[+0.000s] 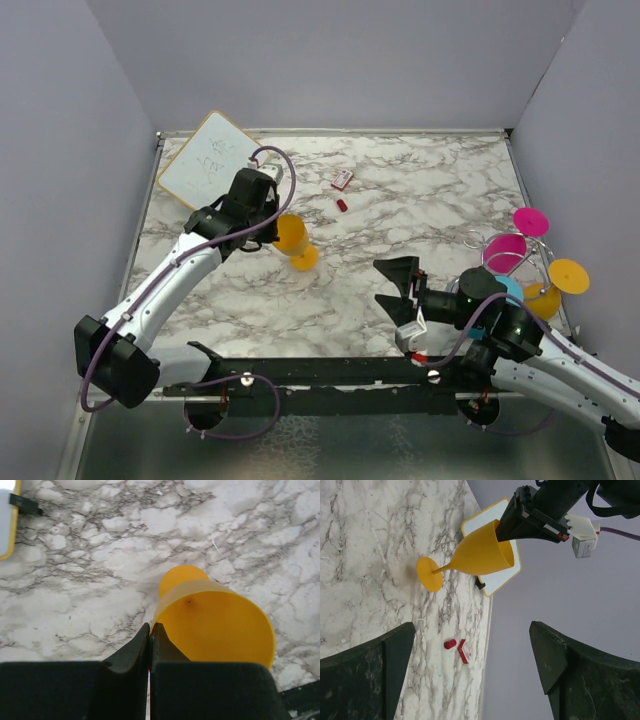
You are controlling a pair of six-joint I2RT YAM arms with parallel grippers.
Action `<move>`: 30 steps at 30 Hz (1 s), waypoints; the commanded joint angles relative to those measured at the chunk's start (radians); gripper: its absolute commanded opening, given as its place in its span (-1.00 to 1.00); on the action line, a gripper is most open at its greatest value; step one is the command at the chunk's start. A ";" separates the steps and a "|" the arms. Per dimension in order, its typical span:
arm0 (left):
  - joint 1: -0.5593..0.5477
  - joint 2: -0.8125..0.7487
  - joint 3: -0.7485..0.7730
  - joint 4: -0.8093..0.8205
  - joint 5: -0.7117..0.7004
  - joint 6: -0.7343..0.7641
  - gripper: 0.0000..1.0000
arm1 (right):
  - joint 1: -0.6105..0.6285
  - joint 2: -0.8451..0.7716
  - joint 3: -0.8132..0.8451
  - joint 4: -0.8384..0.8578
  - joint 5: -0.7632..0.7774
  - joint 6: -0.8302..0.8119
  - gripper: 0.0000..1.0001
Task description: Take the wine glass off the wine glass rack
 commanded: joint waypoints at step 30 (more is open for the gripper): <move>0.233 0.228 0.104 0.184 -0.162 -0.009 -1.00 | 0.006 0.062 0.006 0.016 -0.094 0.042 0.99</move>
